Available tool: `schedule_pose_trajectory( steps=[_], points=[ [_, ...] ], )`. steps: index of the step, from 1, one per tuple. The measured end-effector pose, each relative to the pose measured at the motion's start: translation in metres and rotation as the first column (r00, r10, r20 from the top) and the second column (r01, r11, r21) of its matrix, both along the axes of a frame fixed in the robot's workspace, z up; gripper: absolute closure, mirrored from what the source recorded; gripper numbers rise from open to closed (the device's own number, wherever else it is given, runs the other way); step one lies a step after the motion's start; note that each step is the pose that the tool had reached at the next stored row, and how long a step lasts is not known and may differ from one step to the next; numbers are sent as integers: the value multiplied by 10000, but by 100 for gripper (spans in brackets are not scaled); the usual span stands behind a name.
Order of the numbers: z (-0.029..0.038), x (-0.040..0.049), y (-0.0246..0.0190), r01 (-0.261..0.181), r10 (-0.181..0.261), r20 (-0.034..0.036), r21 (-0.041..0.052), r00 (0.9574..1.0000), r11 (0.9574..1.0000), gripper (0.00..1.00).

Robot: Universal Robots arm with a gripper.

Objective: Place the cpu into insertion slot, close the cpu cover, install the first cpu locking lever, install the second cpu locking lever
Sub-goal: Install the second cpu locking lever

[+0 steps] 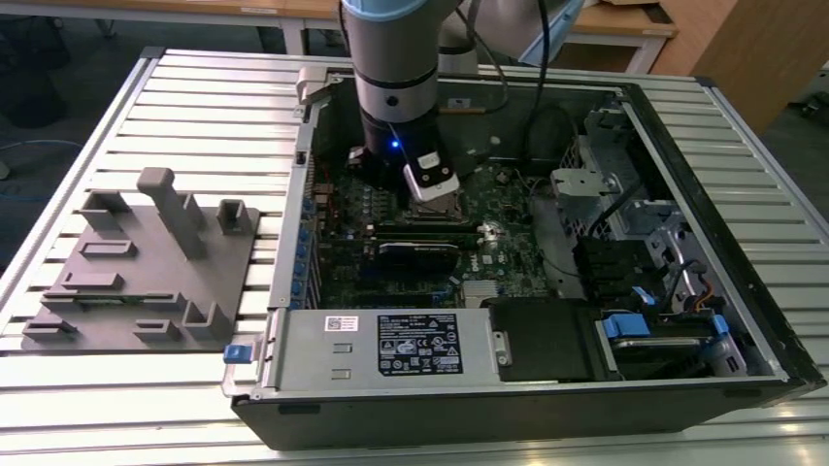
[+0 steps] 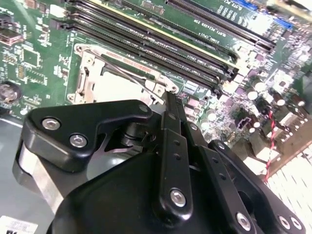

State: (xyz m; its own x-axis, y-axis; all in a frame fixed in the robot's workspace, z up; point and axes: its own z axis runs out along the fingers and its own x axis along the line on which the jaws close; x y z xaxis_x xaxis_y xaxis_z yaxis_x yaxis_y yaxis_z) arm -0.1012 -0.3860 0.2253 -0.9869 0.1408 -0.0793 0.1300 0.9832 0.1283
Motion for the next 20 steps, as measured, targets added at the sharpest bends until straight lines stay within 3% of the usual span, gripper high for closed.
schedule_pose_trajectory(
  steps=[13,20],
  points=[
    [235,0,0,0,0,1,-128,10000,9999,90],
    [251,51,0,7,-7,-5,-254,10000,9997,90]
  ],
)
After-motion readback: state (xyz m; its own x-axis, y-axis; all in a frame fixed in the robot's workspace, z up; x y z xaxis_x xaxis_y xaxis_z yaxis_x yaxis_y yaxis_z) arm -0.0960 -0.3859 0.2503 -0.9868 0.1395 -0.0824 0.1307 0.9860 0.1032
